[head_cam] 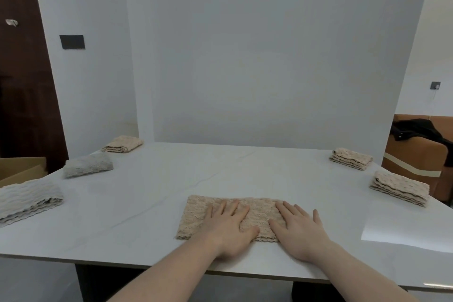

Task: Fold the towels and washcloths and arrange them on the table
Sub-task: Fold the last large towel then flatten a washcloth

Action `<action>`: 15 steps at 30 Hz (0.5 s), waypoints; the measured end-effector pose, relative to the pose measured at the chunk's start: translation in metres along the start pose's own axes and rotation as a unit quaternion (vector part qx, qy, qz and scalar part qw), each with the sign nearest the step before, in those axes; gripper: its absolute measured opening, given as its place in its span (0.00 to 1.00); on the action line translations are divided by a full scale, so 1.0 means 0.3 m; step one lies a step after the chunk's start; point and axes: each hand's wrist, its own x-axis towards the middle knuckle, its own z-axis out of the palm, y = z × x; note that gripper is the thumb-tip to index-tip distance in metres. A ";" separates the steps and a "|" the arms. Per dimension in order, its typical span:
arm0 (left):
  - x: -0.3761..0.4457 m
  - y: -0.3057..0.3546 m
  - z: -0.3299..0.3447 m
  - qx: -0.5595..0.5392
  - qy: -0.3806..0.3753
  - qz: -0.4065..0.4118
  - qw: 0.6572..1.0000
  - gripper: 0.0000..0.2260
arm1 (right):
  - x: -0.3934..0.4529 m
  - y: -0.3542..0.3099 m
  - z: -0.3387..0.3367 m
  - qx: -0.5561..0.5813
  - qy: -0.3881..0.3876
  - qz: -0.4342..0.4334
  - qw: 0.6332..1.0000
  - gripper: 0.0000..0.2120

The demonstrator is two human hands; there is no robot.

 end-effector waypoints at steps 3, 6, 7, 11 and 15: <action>0.031 0.000 -0.006 0.003 0.000 -0.001 1.000 0.35 | 0.032 0.009 -0.001 0.004 -0.001 0.003 1.000 0.34; 0.060 -0.003 -0.005 0.009 0.008 -0.004 1.000 0.35 | 0.042 0.007 0.007 0.030 0.022 0.010 0.999 0.34; 0.067 -0.005 0.000 0.011 0.013 -0.004 1.000 0.35 | 0.042 0.007 0.010 0.043 0.036 0.013 0.998 0.34; 0.083 -0.006 0.016 0.015 0.028 -0.005 0.999 0.35 | 0.042 0.019 0.020 0.083 0.086 0.048 0.992 0.37; 0.077 -0.005 0.018 0.008 0.028 -0.003 1.000 0.35 | 0.046 0.017 0.022 0.060 0.070 0.069 0.993 0.40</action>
